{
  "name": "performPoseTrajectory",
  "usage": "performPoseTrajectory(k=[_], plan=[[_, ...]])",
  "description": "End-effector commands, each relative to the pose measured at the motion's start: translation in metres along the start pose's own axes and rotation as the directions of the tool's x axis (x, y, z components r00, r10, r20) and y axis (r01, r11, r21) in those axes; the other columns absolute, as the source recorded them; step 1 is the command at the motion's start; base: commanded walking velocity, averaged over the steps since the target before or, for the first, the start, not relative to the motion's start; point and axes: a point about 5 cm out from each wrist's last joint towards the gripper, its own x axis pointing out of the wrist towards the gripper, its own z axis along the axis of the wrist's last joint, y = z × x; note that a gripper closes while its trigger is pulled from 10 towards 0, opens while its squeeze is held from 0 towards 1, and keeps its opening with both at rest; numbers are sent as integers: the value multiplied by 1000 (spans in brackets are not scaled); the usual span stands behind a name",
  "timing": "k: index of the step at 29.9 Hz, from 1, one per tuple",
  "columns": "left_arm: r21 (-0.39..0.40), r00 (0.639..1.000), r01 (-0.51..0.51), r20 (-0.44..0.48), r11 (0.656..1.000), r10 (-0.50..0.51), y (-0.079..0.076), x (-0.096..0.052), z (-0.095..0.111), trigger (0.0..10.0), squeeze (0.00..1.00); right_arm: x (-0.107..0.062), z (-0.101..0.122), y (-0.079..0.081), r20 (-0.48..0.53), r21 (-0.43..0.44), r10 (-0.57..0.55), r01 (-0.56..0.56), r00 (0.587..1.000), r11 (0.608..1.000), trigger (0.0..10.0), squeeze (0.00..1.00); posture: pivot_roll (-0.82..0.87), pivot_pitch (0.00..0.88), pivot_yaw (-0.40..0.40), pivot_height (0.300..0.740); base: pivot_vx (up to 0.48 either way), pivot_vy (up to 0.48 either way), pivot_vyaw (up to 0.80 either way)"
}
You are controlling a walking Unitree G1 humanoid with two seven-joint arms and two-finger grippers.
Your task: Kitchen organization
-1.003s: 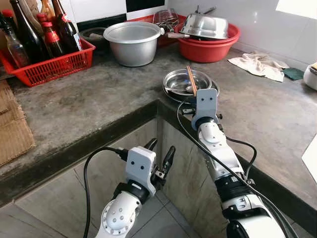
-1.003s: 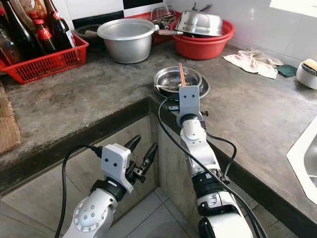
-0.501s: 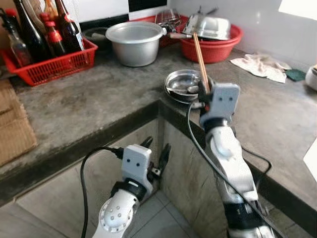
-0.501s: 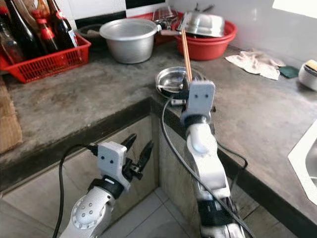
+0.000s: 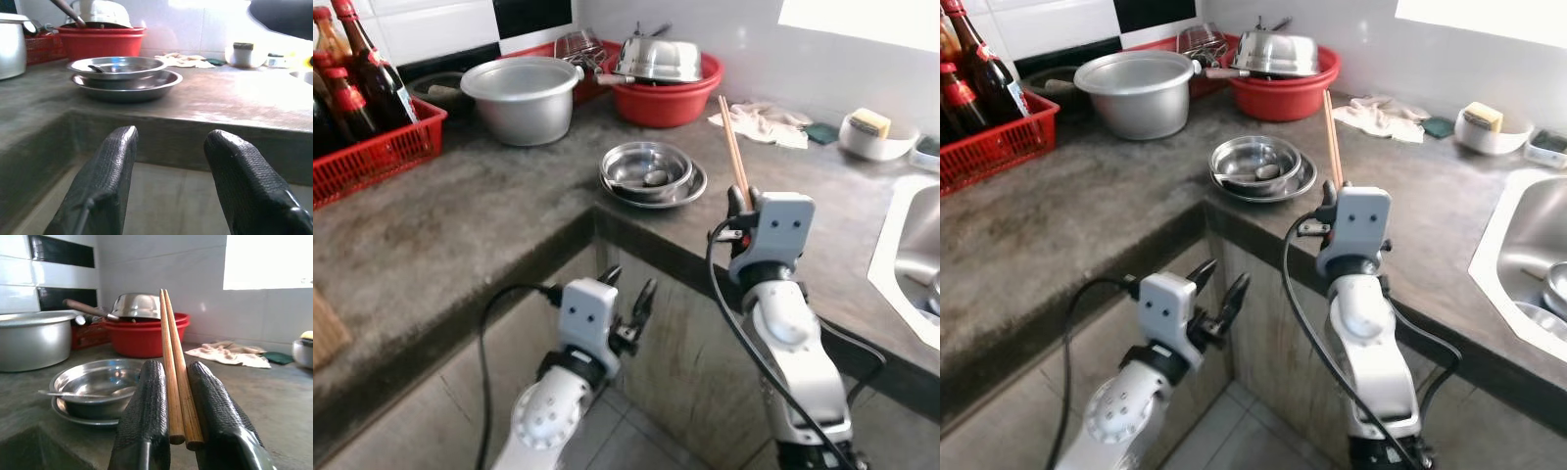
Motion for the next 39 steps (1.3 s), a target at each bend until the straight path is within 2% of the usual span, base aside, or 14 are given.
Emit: performPoseTrajectory(k=[1,9,18,30,34,35,39], plan=[[3,999,40,7,999,-40,-7,3,0,10000,0,0,6,-9,15,-27,-26,27,1000,999,0,0,78,50,-16,740,0,0,-781],[15,999,50,0,999,-50,-8,4,0,10000,0,0,12,-10,29,-33,-41,42,999,999,0,0,71,60,-6,740,235,-385,-781],[13,999,42,2,999,-42,-6,6,0,10000,0,-1,8,-13,-1,-33,-56,56,998,998,0,0,73,66,-6,740,266,-397,-781],[8,1000,0,-12,1000,0,0,7,-2,10000,0,2,12,-13,9,-43,-54,54,999,998,0,0,76,66,-7,740,72,0,-770],[15,1000,-7,-11,1000,7,1,7,-2,10000,0,3,13,-13,12,-54,-52,53,999,997,0,0,75,66,-7,740,0,0,-200],[19,1000,-9,-10,1000,9,1,7,-1,10000,0,4,13,-12,9,-57,-46,47,999,997,10000,0,74,66,-7,740,0,0,0],[26,1000,-7,-6,1000,7,1,7,-1,10000,0,8,13,-10,-5,-63,-22,21,1000,998,10000,0,74,68,-8,740,0,-63,0]])
